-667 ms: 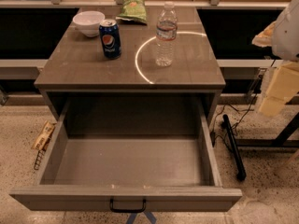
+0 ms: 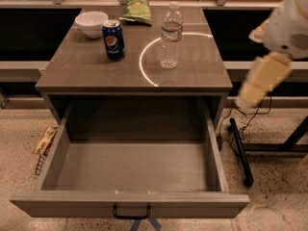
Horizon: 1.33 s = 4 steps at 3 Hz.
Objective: Place water bottle into top drawer
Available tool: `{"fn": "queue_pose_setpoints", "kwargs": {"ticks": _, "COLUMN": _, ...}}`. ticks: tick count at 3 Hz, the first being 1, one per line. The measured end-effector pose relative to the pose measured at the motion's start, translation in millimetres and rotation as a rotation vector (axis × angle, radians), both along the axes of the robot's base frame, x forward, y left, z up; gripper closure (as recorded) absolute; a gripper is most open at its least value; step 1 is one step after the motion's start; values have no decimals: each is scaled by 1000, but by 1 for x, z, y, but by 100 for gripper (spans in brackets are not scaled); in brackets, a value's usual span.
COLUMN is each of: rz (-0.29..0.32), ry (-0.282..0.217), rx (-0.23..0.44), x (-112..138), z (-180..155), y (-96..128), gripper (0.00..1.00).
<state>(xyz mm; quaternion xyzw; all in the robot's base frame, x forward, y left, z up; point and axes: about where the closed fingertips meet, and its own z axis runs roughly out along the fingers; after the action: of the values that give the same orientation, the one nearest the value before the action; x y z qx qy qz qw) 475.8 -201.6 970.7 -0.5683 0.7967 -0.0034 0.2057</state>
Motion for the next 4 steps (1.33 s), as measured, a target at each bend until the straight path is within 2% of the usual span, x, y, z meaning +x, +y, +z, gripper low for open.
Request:
{"fn": "queue_pose_setpoints", "kwargs": {"ticks": 1, "rz": -108, "ry": -78, "rx": 237, "x": 78, "z": -1, "y": 26, "gripper": 0}}
{"fn": "queue_pose_setpoints", "kwargs": {"ticks": 2, "rz": -185, "ry": -178, "rx": 492, "x": 151, "z": -4, "y": 49, "gripper": 0}}
{"fn": "queue_pose_setpoints", "kwargs": {"ticks": 3, "rz": -213, "ry": -255, "rx": 604, "x": 184, "z": -16, "y": 55, "gripper": 0}}
{"fn": "queue_pose_setpoints", "kwargs": {"ticks": 4, "rz": -207, "ry": -318, "rx": 646, "x": 214, "z": -7, "y": 66, "gripper": 0}}
